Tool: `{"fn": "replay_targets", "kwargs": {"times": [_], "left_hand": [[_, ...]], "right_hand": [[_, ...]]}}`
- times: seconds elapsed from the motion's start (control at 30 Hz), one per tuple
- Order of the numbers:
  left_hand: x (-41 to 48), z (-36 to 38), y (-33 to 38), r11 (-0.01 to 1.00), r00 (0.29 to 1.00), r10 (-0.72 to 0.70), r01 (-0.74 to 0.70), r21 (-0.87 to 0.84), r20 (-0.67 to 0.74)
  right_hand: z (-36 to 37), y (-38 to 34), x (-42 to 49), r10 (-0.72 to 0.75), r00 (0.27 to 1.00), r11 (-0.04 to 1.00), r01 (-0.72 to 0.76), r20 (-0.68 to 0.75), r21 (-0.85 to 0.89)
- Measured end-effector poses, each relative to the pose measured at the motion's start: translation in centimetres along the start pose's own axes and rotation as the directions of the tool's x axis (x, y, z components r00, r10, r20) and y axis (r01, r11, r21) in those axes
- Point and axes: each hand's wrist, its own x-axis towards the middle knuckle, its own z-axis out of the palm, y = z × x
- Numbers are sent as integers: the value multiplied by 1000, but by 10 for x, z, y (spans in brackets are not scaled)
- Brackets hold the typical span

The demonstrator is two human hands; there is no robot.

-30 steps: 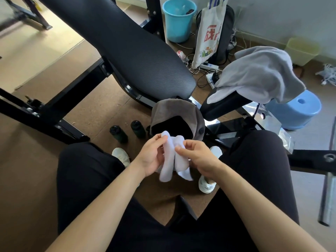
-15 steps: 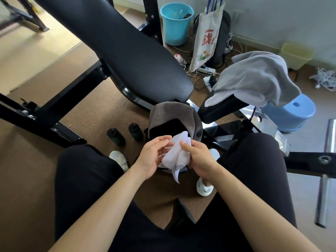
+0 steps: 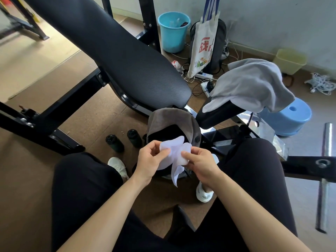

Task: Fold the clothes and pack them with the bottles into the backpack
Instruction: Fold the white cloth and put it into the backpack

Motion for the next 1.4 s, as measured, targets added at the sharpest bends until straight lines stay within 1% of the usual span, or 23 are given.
{"fn": "replay_targets", "kwargs": {"times": [0.07,0.17,0.23,0.3,0.4,0.5,0.6,0.67,0.7,0.73,0.77,0.8,0.83,0.87,0.9,0.93,0.97,1.03,1.1,1.17,1.23,1.3,1.4], "left_hand": [[-2,2,-2,998,997,45,-47,36,56],[-5,5,-6,981,979,138,-156,116,150],[-5,6,-8,950,957,238,-265,166,169],[-5,6,-8,927,936,297,-330,179,190],[-8,7,-8,895,915,332,-382,229,231],[-5,8,-10,851,893,393,-443,282,219],[-2,6,-7,883,911,373,-407,233,175],[0,4,-7,912,933,327,-353,210,148],[1,3,-7,926,944,299,-322,198,138],[1,3,-7,940,955,267,-287,185,128],[2,2,-6,952,964,236,-254,169,121],[2,2,-5,963,970,208,-226,148,124],[3,1,-3,972,973,186,-203,120,139],[3,0,-1,978,972,170,-186,90,165],[2,-1,1,983,967,160,-175,62,198],[2,-2,3,985,960,157,-170,38,231],[1,-4,5,985,953,161,-171,17,258],[1,-8,9,985,943,173,-174,-23,284],[1,-10,12,984,940,179,-175,-42,289],[2,-12,12,985,948,174,-168,-46,267],[5,-14,10,987,961,158,-152,-46,227],[8,-16,6,980,958,189,-196,15,214],[7,-15,-3,941,936,255,-298,160,242]], "right_hand": [[0,-2,-3,27,999,999,-28,42,35],[0,-7,-5,82,991,984,-97,105,151],[1,-9,-5,103,988,971,-124,112,203],[1,-10,-4,119,987,961,-141,106,237],[2,-12,-4,153,984,944,-174,92,281],[2,-13,-4,191,979,919,-203,69,338],[2,-17,-6,151,980,926,-187,131,328],[4,-18,-7,105,986,962,-134,131,236],[4,-16,-7,55,996,989,-65,77,130],[4,-13,-6,-41,999,998,40,-16,-47],[3,-11,-4,-186,977,951,153,-102,-270],[1,-10,-4,-341,930,855,248,-133,-455],[1,-10,-3,-465,880,759,339,-98,-556],[0,-12,-3,-532,847,697,427,-17,-576],[-1,-14,-4,-549,832,672,499,86,-547],[-1,-16,-5,-526,832,673,534,177,-512],[0,-18,-6,-473,847,689,528,244,-497],[0,-20,-7,-357,881,716,472,312,-514],[2,-21,-9,-330,895,727,443,299,-525],[2,-25,-12,-380,894,736,447,237,-508],[1,-32,-15,-425,886,765,461,184,-451],[-3,-37,-18,-457,877,798,477,147,-368],[-7,-44,-20,-508,856,807,512,98,-295]]}}
